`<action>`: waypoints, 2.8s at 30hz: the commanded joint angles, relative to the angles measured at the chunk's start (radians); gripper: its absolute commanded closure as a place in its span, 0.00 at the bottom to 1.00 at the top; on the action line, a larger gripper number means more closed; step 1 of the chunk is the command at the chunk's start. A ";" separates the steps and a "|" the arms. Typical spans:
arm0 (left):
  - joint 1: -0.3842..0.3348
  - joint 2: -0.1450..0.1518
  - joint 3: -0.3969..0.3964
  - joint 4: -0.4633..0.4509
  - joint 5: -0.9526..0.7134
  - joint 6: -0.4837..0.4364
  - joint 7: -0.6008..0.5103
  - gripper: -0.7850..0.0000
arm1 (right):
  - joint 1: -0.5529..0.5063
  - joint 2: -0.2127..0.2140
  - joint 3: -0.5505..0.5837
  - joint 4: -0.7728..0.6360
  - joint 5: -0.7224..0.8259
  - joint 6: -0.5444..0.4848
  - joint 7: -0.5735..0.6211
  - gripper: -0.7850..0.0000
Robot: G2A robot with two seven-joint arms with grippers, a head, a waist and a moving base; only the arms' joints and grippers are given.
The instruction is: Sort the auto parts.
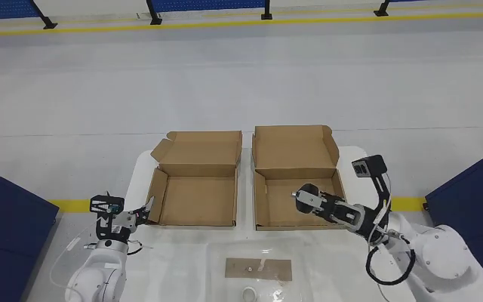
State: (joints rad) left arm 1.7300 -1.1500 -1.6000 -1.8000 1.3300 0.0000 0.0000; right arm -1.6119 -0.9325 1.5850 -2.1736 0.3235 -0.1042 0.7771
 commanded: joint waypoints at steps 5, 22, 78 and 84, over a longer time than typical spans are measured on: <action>0.000 0.000 0.000 0.000 0.000 0.000 0.000 0.00 | 0.060 0.004 -0.052 -0.001 -0.254 0.190 -0.031 1.00; 0.000 0.000 0.000 0.000 0.000 0.000 0.000 0.00 | 0.102 0.006 -0.136 -0.002 -0.527 0.334 -0.072 1.00; 0.000 0.000 0.000 0.000 0.000 0.000 0.000 0.00 | 0.844 -0.194 -0.859 0.797 -1.117 0.819 0.320 1.00; 0.000 0.000 0.000 0.000 0.000 0.000 0.000 0.00 | 0.844 -0.194 -0.859 0.797 -1.117 0.819 0.320 1.00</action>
State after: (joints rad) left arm 1.7300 -1.1500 -1.6000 -1.8000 1.3300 0.0000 0.0000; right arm -0.7674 -1.1263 0.7259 -1.3768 -0.7938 0.7150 1.0970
